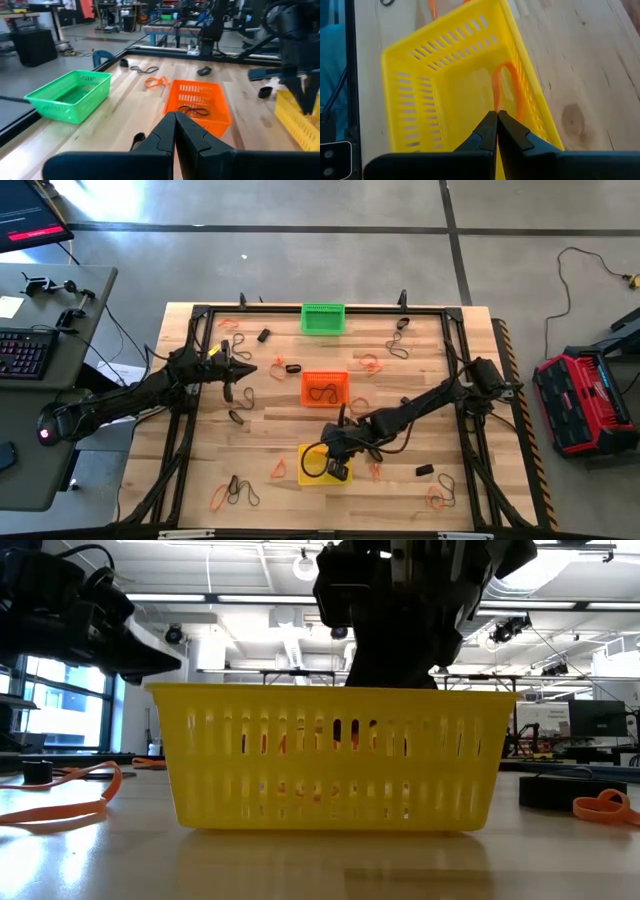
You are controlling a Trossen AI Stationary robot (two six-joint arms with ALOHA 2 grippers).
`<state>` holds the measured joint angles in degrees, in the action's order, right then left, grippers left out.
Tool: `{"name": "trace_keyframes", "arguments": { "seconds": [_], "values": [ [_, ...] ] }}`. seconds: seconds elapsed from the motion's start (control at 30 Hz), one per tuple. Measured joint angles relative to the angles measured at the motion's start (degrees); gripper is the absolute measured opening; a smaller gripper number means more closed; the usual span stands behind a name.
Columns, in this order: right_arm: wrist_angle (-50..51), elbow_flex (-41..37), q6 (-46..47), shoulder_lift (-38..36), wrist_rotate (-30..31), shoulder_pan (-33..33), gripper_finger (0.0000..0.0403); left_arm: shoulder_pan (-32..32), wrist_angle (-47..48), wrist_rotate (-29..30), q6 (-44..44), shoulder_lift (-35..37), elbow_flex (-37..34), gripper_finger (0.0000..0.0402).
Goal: Sort rubber bands into baskets
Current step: Put the orange rubber band into the yellow bin, then put the black rubber band into the green bin
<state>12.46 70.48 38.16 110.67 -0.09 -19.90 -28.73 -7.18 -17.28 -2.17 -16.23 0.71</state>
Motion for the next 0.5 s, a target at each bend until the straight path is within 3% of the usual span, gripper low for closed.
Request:
{"name": "trace_keyframes", "arguments": {
  "seconds": [0.2,0.37,0.5],
  "values": [
    [-0.06,0.0,-1.54,-0.02,-0.42,0.0,0.002,-0.11,0.09,1.28,1.97,0.0,0.0,0.0],
    [-0.01,0.0,-2.45,-0.02,-1.05,0.31,0.0093,-0.11,0.09,2.93,3.68,0.02,0.0,0.0],
    [-0.5,0.0,-2.11,-0.02,-7.49,2.14,0.0138,-0.11,0.09,2.97,5.09,0.01,0.0,0.0]
  ]
}}
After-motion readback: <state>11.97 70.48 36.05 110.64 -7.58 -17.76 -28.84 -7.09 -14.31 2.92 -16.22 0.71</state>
